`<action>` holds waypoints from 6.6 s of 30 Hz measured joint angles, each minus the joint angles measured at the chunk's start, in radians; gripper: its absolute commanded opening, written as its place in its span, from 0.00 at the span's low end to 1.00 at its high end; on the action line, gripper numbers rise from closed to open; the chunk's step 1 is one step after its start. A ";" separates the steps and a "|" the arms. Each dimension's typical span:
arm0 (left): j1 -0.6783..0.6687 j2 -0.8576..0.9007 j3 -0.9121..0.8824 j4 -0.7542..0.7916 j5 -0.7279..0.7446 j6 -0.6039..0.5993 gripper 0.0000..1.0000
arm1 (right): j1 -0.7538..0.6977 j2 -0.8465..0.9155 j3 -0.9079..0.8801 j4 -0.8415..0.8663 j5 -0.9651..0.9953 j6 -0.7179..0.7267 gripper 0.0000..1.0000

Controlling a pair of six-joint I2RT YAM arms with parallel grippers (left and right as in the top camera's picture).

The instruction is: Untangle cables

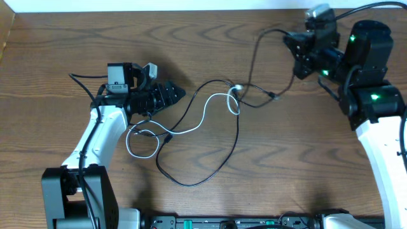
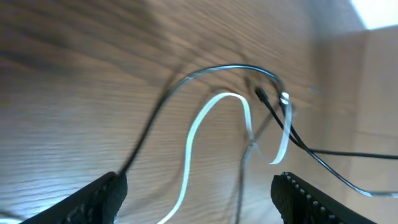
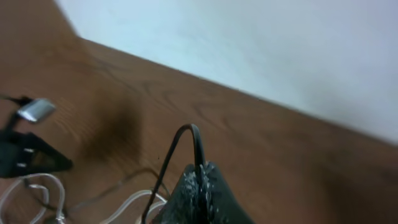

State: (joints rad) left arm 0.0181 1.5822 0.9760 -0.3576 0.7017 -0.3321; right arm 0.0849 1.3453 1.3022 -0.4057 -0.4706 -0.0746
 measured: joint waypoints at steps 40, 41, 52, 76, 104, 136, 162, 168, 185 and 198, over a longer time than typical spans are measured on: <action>0.000 0.000 0.000 -0.050 -0.185 0.000 0.79 | -0.309 -0.295 0.004 0.024 0.189 0.068 0.01; 0.000 0.000 0.000 -0.051 -0.185 0.000 0.79 | -0.309 -0.278 0.004 0.021 0.220 0.067 0.01; 0.000 0.000 0.000 -0.051 -0.185 0.000 0.79 | -0.309 -0.009 0.004 -0.062 0.399 0.068 0.01; 0.000 0.000 0.000 -0.051 -0.185 0.000 0.79 | -0.309 0.413 0.004 -0.151 0.426 0.120 0.96; 0.000 0.000 0.000 -0.051 -0.185 0.000 0.79 | -0.292 0.418 0.004 -0.056 0.135 0.042 0.04; 0.000 0.000 0.000 -0.050 -0.185 0.000 0.79 | 0.022 0.419 -0.002 -0.085 -0.098 0.079 0.99; 0.000 0.000 0.000 -0.053 -0.296 0.000 0.79 | 0.400 0.420 -0.003 -0.042 0.119 0.231 0.99; 0.000 0.000 0.000 -0.066 -0.400 0.000 0.79 | 0.407 0.459 -0.003 -0.039 0.145 0.277 0.94; 0.000 0.000 0.000 -0.081 -0.447 0.000 0.79 | 0.403 0.591 -0.006 -0.039 0.278 0.302 0.40; 0.000 0.000 0.000 -0.094 -0.450 0.000 0.79 | 0.381 0.591 -0.006 -0.135 0.288 0.304 0.01</action>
State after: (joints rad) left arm 0.0181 1.5822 0.9760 -0.4515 0.2520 -0.3317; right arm 0.4664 1.9366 1.2961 -0.5407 -0.1829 0.2291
